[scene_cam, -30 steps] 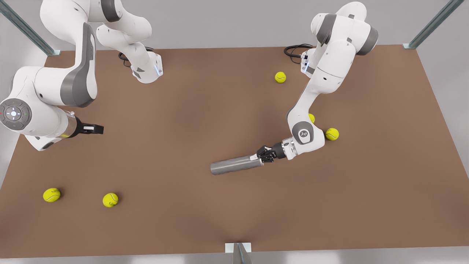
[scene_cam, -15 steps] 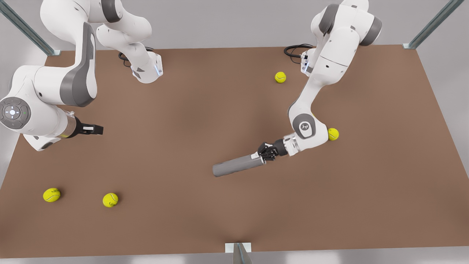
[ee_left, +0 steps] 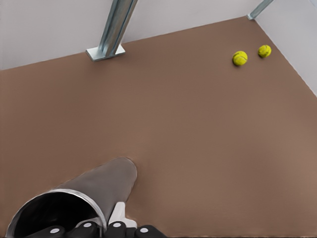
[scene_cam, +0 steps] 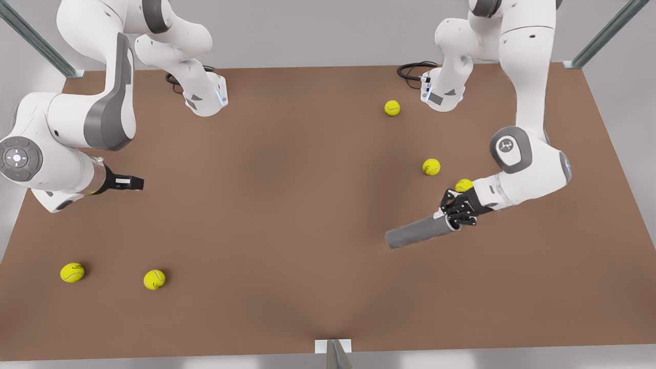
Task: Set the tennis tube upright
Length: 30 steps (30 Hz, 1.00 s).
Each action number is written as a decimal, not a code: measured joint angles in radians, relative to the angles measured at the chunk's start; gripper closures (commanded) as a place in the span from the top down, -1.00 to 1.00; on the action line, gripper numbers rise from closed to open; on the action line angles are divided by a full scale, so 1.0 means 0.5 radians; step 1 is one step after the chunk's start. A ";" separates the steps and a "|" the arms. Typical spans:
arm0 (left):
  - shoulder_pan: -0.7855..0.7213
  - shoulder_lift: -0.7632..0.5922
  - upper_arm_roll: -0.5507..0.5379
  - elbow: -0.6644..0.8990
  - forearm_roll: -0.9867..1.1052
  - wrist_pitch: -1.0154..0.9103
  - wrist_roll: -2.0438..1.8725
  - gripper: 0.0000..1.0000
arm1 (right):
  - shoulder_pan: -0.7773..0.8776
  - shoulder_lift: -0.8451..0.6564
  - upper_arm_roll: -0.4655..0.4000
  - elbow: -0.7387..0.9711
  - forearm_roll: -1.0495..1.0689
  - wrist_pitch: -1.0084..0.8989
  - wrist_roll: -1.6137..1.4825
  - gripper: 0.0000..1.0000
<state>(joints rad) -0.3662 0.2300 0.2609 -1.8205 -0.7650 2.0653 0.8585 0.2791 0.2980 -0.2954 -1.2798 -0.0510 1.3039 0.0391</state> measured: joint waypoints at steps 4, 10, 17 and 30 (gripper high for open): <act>-0.005 -0.089 0.021 0.007 0.443 -0.123 -0.183 -0.57 | 0.000 0.002 0.000 0.000 0.000 0.000 0.000 1.00; -0.014 -0.175 0.004 0.009 1.039 -0.218 -0.444 -0.57 | 0.000 -0.001 0.000 0.002 0.000 -0.001 0.002 1.00; -0.141 -0.157 -0.016 0.011 1.440 -0.176 -0.726 -0.57 | 0.000 0.011 0.000 0.000 0.000 -0.002 0.002 1.00; -0.136 -0.042 -0.022 -0.015 1.483 0.068 -1.075 -0.57 | 0.000 0.069 0.000 0.013 0.003 0.025 0.011 1.00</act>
<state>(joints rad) -0.4343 0.2090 0.2496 -1.8282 -0.0235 2.0995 0.3208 0.2791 0.3326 -0.2954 -1.2735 -0.0495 1.3165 0.0446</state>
